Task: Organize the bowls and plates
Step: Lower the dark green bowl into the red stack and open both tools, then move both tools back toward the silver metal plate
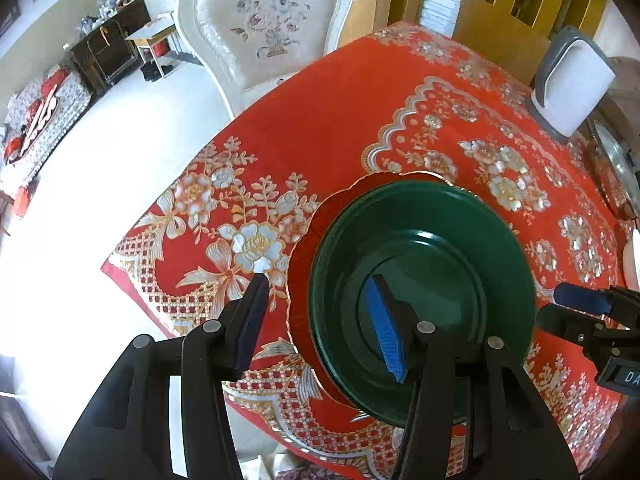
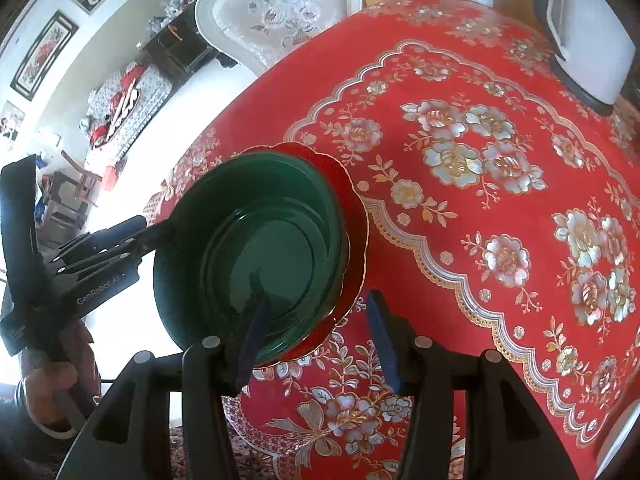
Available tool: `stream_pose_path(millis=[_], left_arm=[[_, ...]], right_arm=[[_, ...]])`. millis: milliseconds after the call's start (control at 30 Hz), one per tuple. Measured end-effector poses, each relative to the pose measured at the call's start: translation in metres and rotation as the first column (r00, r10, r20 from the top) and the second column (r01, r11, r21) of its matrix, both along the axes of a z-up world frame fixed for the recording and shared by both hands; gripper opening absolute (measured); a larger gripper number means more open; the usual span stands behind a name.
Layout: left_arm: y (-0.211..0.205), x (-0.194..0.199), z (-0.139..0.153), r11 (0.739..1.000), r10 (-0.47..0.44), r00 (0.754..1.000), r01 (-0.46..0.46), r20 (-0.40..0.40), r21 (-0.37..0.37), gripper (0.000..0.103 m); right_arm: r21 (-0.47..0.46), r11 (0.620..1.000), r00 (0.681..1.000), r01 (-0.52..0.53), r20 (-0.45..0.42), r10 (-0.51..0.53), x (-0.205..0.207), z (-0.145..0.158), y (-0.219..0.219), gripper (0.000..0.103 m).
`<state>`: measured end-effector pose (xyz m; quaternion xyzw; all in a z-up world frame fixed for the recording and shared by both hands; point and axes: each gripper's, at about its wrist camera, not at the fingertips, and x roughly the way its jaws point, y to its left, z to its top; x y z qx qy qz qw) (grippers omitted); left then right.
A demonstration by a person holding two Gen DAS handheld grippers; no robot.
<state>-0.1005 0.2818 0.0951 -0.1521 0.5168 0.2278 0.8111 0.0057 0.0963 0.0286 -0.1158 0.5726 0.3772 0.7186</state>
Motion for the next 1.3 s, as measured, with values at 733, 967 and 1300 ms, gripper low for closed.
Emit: stream_pose_path(millis=[733,967,1300], left_arm=[[-0.067,0.045,0.007,0.966,-0.259,0.966,0.259,0.015,0.0,0.051],[-0.099,0.052,0.005,0.931,-0.361,0.932,0.362,0.013,-0.048,0.051],[-0.165,0.071,-0.002,0.896,-0.437,0.9,0.434,-0.007,-0.088,0.051]], right_arm=[[0.053,0.975,0.976,0.216,-0.04,-0.214,0.0,0.001,-0.052,0.055],[0.041,0.953,0.953,0.3,-0.059,-0.298,-0.004,-0.001,-0.076,0.055],[0.035,0.927,0.925,0.374,-0.088,-0.37,-0.008,-0.003,-0.138,0.055]])
